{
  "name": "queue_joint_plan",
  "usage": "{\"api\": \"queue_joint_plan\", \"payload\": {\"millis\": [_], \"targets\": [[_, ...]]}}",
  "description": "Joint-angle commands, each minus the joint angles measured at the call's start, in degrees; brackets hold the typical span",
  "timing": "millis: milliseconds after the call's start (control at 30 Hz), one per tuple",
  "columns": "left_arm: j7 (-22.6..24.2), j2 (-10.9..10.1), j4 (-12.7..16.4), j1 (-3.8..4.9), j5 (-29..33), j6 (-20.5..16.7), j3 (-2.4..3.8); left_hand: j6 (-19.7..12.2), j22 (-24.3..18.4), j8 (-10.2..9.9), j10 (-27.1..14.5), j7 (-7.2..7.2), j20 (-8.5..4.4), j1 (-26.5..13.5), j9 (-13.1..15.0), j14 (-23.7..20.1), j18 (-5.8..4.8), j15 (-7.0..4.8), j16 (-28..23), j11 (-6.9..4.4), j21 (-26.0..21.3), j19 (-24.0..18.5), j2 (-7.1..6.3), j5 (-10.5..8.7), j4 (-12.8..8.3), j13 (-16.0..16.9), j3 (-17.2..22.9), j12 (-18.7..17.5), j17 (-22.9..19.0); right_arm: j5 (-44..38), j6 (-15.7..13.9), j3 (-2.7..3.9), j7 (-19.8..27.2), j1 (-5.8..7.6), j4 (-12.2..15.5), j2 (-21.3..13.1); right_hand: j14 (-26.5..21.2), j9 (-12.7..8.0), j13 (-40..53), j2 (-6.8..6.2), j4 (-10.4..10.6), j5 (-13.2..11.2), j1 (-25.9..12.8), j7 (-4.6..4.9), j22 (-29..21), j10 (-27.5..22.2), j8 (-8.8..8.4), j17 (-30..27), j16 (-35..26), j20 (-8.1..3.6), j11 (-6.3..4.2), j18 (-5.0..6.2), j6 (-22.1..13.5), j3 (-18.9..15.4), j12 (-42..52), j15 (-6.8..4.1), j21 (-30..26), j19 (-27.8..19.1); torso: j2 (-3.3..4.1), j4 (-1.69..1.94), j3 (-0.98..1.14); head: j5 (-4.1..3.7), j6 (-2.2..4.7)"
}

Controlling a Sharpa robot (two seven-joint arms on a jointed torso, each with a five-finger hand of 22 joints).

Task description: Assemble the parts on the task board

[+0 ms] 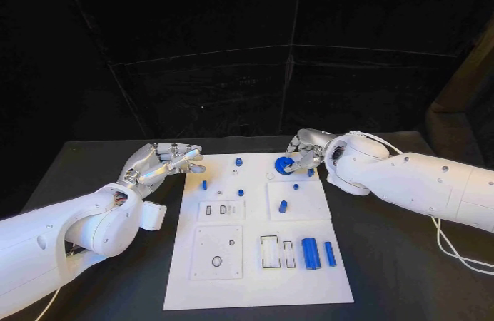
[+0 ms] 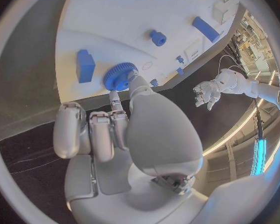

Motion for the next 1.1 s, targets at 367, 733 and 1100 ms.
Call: {"api": "queue_joint_plan", "payload": {"millis": [367, 733, 1100], "targets": [[-0.16, 0.02, 0.02, 0.07, 0.09, 1.04, 0.04, 0.27, -0.08, -0.4, 0.2, 0.23, 0.14, -0.14, -0.04, -0.18, 0.85, 0.31, -0.25, 0.19, -0.34, 0.21, 0.64, -0.19, -0.38, -0.06, 0.12, -0.4, 0.08, -7.97, -0.5, -0.04, -2.51, -0.1, 0.57, 0.85, 4.89, -0.11, 10.4, -0.34, -0.21, 0.88, -2.09, -0.2, 2.19, 2.96, 0.27, 9.8, 0.4, 0.05, -0.43, -1.09, 1.28, 0.65, 0.69, -0.16, 1.25, 1.23, -0.01, 0.03, 0.03, -0.23, -0.12], [-0.33, -0.09, 0.12, 0.07, 0.09, 1.23, 0.04, 0.28, -0.13, -0.47, 0.22, 0.22, 0.14, -0.05, -0.05, -0.17, 0.85, 0.31, -0.36, 0.19, -0.4, 0.23, 0.78, -0.19, -0.49, -0.07, 0.2, -0.49, 0.13, -11.34, -7.52, -0.04, -2.06, -0.34, 3.47, 0.64, 5.05, 0.03, 13.06, 2.1, -2.23, 4.58, -0.66, -1.77, 5.89, 4.76, 1.13, 10.6, 0.67, -1.13, -1.92, -1.79, 5.96, 6.62, 2.94, -1.45, 2.94, 2.83, -0.07, 0.04, -0.02, -0.15, 0.05], [-0.81, -0.41, 0.44, 0.08, 0.1, 1.82, 0.04, 0.36, -0.34, -0.75, 0.32, 0.19, 0.13, 0.42, -0.05, -0.17, 0.85, 0.31, -0.79, 0.16, -0.63, 0.33, 1.31, -0.18, -1.04, -0.09, 0.64, -0.85, 0.33, -13.39, -10.66, -0.02, -2.21, -0.36, 10.46, 0.96, 5.16, -0.24, 13.44, 0.65, -1.95, 5.8, -3.72, -1.74, 6.88, 5.01, -0.04, 11.12, 0.85, -1.21, -1.91, -1.98, 6.46, 9.15, 3.21, -1.47, 3.37, 3.2, -0.08, 0.25, -0.13, 0.15, 0.21]]}}
